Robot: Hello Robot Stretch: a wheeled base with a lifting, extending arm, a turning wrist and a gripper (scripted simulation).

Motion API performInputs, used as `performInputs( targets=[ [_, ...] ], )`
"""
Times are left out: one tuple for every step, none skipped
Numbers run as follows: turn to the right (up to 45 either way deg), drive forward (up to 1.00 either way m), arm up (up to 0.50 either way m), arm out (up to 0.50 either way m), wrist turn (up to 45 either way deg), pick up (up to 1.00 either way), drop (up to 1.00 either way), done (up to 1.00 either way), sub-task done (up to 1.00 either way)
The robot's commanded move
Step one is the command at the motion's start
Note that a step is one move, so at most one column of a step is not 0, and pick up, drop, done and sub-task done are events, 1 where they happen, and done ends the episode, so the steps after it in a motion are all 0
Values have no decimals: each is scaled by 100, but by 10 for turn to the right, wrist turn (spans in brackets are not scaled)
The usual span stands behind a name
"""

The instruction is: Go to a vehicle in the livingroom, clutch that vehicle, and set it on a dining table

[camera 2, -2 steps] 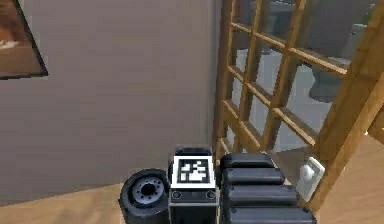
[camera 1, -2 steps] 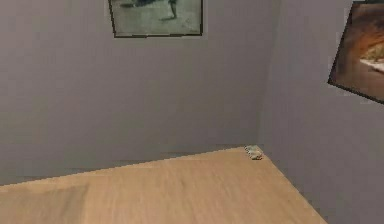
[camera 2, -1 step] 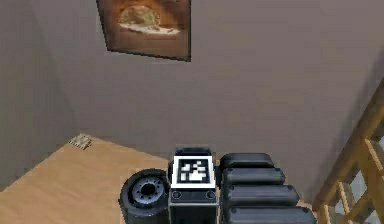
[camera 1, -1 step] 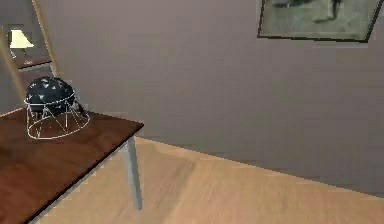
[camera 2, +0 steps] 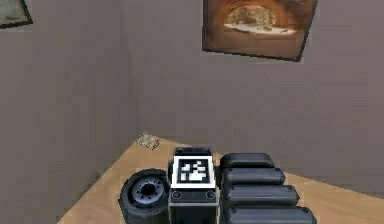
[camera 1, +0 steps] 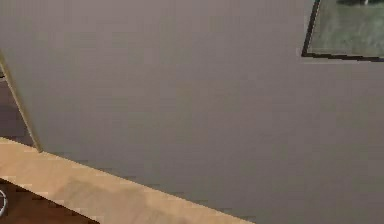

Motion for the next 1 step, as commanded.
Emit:
performInputs(
  targets=[
    [450, 0, 0, 0, 0, 0, 0, 0, 0]
  ],
)
